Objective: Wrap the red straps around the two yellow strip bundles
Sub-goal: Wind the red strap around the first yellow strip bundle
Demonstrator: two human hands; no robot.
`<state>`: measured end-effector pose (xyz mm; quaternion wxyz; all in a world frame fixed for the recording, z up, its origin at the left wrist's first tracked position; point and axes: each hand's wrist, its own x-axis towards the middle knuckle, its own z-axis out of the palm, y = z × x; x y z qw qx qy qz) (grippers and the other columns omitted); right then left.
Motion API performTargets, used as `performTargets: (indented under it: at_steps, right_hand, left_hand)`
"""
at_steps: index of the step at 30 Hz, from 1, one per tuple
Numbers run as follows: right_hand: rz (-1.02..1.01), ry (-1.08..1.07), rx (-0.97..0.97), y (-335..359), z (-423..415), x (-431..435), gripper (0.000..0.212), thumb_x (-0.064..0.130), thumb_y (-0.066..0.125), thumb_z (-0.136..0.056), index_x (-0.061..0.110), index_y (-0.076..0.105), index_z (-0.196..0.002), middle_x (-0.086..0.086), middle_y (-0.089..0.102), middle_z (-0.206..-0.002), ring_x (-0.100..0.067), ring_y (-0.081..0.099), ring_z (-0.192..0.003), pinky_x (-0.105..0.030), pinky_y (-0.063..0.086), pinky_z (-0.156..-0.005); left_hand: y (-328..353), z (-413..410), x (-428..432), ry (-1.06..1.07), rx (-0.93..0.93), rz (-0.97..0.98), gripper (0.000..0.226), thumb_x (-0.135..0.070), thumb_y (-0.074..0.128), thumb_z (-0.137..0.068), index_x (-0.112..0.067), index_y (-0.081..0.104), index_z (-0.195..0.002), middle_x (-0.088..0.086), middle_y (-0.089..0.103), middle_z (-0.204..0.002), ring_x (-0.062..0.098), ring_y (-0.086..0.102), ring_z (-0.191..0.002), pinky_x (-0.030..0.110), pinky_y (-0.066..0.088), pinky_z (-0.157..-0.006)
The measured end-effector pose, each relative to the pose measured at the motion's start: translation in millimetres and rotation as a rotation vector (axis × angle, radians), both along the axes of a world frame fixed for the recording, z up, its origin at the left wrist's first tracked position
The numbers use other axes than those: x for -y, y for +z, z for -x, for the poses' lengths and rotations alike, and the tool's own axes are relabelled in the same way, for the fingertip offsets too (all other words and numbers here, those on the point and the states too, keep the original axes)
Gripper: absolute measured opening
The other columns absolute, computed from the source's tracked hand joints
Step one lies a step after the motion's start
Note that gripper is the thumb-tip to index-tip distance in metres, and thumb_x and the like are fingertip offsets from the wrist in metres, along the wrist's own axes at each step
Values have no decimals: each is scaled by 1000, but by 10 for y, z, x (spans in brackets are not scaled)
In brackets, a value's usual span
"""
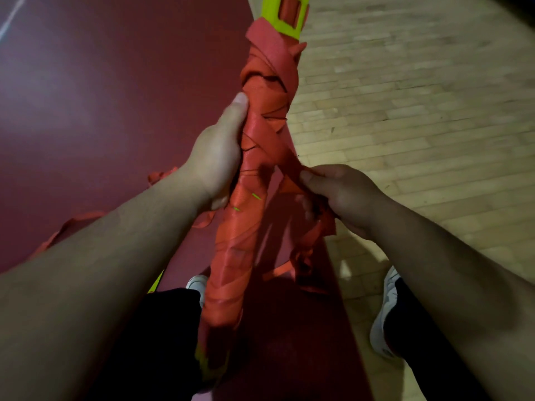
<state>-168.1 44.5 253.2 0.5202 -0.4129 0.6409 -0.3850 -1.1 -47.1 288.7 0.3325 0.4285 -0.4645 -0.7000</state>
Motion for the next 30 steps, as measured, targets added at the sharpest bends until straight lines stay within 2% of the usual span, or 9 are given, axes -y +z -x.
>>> performTargets:
  at_steps: [5,10,13,15,18,21,26,28,30]
  right_hand:
    - [38,-48,-24,27,79,30,26,23,51,-104,20,66,-84,-1,46,-55,-16,42,-48,-37,46,-60]
    - [-16,177,-16,110,173,-15,19,18,49,-104,15,64,-93,4,44,-56,-12,41,-49,-27,48,-54]
    - [-71,349,-74,55,102,-55,5,22,64,-98,22,68,-97,-3,59,-66,-19,55,-57,-28,48,-53]
    - [-52,400,-144,-14,50,-72,11,24,68,-92,28,70,-102,-12,65,-76,-25,61,-65,-40,51,-59]
    - [2,310,-176,-10,71,-52,28,7,61,-94,32,69,-102,-13,71,-79,-24,66,-70,-51,53,-68]
    - [33,236,-137,50,191,-48,36,-6,53,-90,26,68,-94,-4,66,-71,-18,63,-64,-37,49,-61]
    - [-7,256,-241,72,310,-60,30,12,63,-84,40,67,-74,6,56,-60,-10,51,-54,-29,41,-53]
    - [-100,299,-340,42,350,-56,15,21,70,-80,35,69,-82,9,62,-64,-9,58,-58,-34,48,-59]
    - [-237,405,-478,-21,365,-83,14,19,70,-81,30,69,-89,4,71,-79,-13,66,-69,-34,53,-67]
  left_hand:
    - [25,-3,-2,-186,18,217,10,-37,73,-79,-28,68,-81,0,61,-62,16,57,-54,27,50,-52]
    - [22,-143,130,-202,-73,175,55,-52,84,-66,-16,63,-103,8,67,-79,22,63,-62,36,54,-62]
    - [46,-124,92,-130,-124,113,11,-22,63,-92,-12,59,-97,2,68,-69,16,66,-58,30,55,-59]
    - [30,-134,119,-106,-129,80,6,-12,58,-96,-11,56,-101,2,68,-69,15,66,-59,30,56,-59]
    - [-11,-197,183,-119,-122,93,20,-22,63,-91,-10,57,-106,5,67,-78,20,66,-69,38,57,-71]
    - [-25,-198,152,-118,-62,93,30,-31,65,-91,-5,60,-105,7,69,-82,21,68,-74,35,56,-72]
    - [-13,-194,155,-68,40,158,69,-55,79,-75,-4,62,-118,24,69,-110,42,65,-105,62,45,-99]
    - [25,-220,176,-62,48,170,68,-65,81,-65,-10,68,-103,23,70,-96,41,65,-94,67,44,-92]
    - [35,-239,198,-60,37,176,56,-62,76,-73,-11,63,-93,16,65,-77,31,63,-73,50,51,-76]
